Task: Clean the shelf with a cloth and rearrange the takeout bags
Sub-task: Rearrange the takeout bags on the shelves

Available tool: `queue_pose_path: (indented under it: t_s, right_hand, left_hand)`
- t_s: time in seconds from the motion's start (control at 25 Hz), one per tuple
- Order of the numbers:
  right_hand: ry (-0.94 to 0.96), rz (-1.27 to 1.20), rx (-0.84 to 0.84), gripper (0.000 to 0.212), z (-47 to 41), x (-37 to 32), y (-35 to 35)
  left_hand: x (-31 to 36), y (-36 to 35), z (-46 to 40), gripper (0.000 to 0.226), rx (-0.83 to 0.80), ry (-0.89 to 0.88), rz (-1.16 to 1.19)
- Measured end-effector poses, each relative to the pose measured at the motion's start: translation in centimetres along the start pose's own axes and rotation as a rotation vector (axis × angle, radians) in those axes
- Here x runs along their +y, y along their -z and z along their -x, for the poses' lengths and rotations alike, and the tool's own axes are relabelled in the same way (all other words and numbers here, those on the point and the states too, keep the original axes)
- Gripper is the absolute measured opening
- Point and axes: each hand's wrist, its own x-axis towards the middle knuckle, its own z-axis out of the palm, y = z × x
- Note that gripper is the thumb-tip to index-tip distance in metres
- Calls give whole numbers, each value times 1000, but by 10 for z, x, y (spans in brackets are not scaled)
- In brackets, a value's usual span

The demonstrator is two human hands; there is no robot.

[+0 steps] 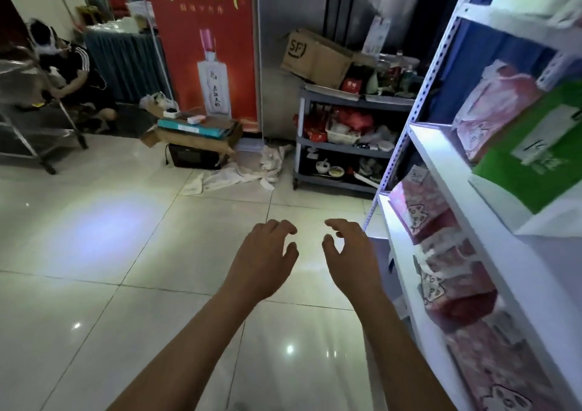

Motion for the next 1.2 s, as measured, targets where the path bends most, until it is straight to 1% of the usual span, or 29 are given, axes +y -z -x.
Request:
queue_pose_path:
  t_s: [0.08,0.2,0.28,0.4,0.68,0.84,0.96,1.12,1.2]
  right_hand:
    - [-59,28,73,29,-30,-11,-12]
    - [-121,0,180,29,-62,-22,-21]
    - [-193,-28,229,29,-81,-24,-24]
    - [-280,43,317,30,-103,-16,-20]
    - [-392,58,548,29,-182,25,-3]
    - [-487,89,621,25,-236,47,15]
    - [-516,153,652,23,-273,57,29]
    - [-515,166,714,22,-297,56,45]
    - [-521,206,794,25,-303,54,57]
  left_hand:
    - [-19,9,-43,29,-32,-76,20]
    - [-32,20,-101,28,-80,-188,51]
    - [-36,21,-139,28,-106,-244,93]
    - [-31,14,-185,27,-158,-329,121]
    - [-2,-34,-304,25,-265,-569,97]
    - [23,-54,-374,25,-343,-671,81]
    - [37,-64,-418,26,-321,-732,111]
    - [58,-76,-450,24,-365,-827,142]
    - [75,-81,-462,26,-399,-888,173]
